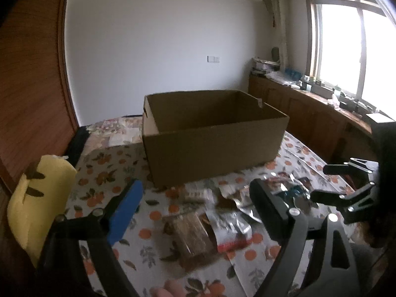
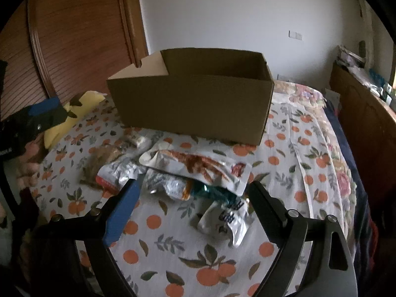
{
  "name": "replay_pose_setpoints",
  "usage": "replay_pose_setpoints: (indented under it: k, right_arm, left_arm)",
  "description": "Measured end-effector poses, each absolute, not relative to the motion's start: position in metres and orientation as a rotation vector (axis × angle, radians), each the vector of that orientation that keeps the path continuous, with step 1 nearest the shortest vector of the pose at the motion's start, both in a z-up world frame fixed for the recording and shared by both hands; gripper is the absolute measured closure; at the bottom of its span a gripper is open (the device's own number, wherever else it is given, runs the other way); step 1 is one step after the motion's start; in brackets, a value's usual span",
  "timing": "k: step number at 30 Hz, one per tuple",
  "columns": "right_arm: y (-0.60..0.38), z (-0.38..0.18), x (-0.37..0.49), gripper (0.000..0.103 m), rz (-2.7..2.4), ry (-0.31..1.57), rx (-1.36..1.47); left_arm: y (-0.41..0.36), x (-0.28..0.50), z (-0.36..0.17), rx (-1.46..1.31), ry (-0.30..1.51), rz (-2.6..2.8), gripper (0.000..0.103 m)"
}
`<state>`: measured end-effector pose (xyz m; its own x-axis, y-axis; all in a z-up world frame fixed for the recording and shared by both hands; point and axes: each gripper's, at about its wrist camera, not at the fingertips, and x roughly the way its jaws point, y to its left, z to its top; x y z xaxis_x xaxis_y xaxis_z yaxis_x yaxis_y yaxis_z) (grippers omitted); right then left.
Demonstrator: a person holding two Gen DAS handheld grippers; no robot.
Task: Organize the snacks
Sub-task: 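Withdraw both tools from the box back toward the snack pile, then grasp the clear grain bag with the left gripper while the right grasps the white pouch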
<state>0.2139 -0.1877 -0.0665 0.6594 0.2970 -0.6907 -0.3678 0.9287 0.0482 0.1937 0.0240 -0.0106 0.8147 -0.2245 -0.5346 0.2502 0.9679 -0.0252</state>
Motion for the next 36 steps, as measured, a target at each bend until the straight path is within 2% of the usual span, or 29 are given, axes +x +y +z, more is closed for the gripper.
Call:
replay_pose_setpoints:
  k: [10, 28, 36]
  right_arm:
    - [-0.193, -0.083, 0.207, 0.012, 0.362, 0.795, -0.094]
    - [-0.194, -0.098, 0.212, 0.012, 0.375, 0.823, -0.084]
    - [-0.197, -0.100, 0.216, 0.012, 0.388, 0.822, -0.068]
  left_arm:
    - [0.032, 0.179, -0.043, -0.024, 0.649, -0.245, 0.014]
    - [0.030, 0.208, -0.090, -0.038, 0.812, -0.193, 0.015]
    - [0.034, 0.224, -0.096, -0.072, 0.852, -0.167, 0.026]
